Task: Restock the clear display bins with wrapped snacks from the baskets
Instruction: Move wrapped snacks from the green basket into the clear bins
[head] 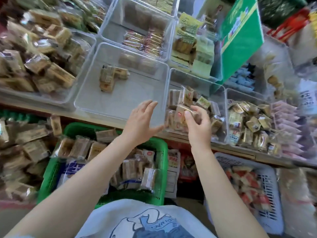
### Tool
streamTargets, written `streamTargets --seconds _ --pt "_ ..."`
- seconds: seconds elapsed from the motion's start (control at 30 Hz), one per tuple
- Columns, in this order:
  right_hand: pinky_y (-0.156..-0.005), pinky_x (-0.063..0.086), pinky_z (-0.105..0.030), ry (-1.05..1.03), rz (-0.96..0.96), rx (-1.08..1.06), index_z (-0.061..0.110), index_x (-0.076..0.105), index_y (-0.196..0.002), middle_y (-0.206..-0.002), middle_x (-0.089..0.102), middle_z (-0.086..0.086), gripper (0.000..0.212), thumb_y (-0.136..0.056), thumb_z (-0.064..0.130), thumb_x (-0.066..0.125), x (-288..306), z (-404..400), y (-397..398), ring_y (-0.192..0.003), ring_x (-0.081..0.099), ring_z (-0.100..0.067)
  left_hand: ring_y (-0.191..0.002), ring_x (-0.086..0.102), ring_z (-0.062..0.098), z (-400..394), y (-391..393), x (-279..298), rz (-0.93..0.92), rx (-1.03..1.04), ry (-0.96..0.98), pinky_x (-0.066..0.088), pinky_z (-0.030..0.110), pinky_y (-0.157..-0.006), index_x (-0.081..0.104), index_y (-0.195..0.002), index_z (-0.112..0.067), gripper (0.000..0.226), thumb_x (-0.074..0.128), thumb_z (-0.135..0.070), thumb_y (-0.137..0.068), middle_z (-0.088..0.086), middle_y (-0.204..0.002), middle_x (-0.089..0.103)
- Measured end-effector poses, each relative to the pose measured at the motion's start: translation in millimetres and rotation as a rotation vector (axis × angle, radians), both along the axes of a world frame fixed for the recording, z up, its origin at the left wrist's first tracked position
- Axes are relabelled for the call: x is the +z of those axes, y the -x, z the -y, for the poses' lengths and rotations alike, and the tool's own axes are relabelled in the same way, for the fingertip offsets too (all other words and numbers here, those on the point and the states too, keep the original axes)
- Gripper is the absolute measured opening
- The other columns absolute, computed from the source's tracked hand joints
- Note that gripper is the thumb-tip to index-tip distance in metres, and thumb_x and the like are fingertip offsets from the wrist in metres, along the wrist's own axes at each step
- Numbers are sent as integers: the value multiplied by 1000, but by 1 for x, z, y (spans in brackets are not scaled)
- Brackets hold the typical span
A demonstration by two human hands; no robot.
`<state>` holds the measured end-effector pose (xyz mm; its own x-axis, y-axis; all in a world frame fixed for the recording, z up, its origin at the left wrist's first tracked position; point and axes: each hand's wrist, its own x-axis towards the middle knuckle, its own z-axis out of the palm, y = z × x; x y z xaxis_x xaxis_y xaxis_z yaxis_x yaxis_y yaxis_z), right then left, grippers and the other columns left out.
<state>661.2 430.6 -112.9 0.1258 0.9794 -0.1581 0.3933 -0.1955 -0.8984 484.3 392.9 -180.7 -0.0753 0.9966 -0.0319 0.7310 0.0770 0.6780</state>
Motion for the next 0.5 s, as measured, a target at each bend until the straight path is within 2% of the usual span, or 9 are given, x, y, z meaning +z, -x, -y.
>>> streamTargets --seconds 0.03,0.1,0.17,0.2,0.27,0.33,0.4,0.47,0.5 --pt "-84 54 -26 -44 66 -60 37 64 -115 -108 63 18 23 -94 28 64 3 -10 -14 -97 61 -1 -149 19 23 -15 -11 -1 -1 -21 19 18 41 -122 24 -155 -20 83 59 -58 -91 4 -162 22" --pt "-88 55 -34 -125 172 -139 38 63 -115 -106 61 19 27 -92 22 60 6 -33 -37 -95 60 -3 -151 13 22 -44 -33 -4 -27 -51 35 14 41 -122 22 -156 -20 78 51 -58 -94 4 -165 13" --pt "-91 53 -41 -215 276 -120 34 63 -110 -112 60 5 26 -91 18 56 7 -56 -50 -97 59 -12 -152 7 22 -64 -50 -9 -49 -43 56 13 43 -123 20 -157 -20 75 45 -56 -97 3 -166 7" --pt "-93 51 -40 -275 345 -76 30 64 -110 -117 58 2 25 -90 17 55 5 -66 -53 -101 58 -14 -153 4 22 -71 -55 -14 -60 -28 76 12 44 -123 16 -158 -19 74 42 -56 -98 3 -166 4" --pt "-100 46 -32 -398 477 79 20 64 -114 -128 55 -3 25 -91 19 55 -4 -84 -48 -114 53 -16 -153 -1 22 -76 -61 -25 -101 -1 122 12 47 -123 8 -159 -19 72 32 -54 -101 1 -167 -2" --pt "-112 31 -29 -404 601 333 16 61 -125 -143 49 -8 35 -94 29 50 -22 -95 -35 -133 42 -23 -153 -4 21 -75 -64 -33 -177 18 131 14 49 -123 0 -159 -18 68 21 -51 -104 1 -166 -6" --pt "-119 15 -36 -330 760 591 19 52 -140 -159 30 -8 45 -99 38 45 -47 -100 -26 -149 19 -27 -153 -4 21 -74 -67 -35 -204 70 116 14 47 -122 -2 -159 -17 64 16 -45 -104 3 -166 -5" --pt "-121 12 -44 -323 900 686 24 40 -150 -166 11 -6 53 -101 44 45 -73 -111 -27 -153 3 -29 -153 -2 22 -75 -70 -33 -184 151 143 13 46 -123 -1 -159 -15 62 18 -39 -104 5 -166 -2" --pt "-121 14 -47 -318 921 680 25 35 -152 -166 6 -7 58 -100 48 46 -81 -120 -28 -153 1 -31 -153 -2 23 -75 -70 -32 -179 181 161 13 45 -123 0 -158 -14 62 18 -36 -104 7 -166 -1"
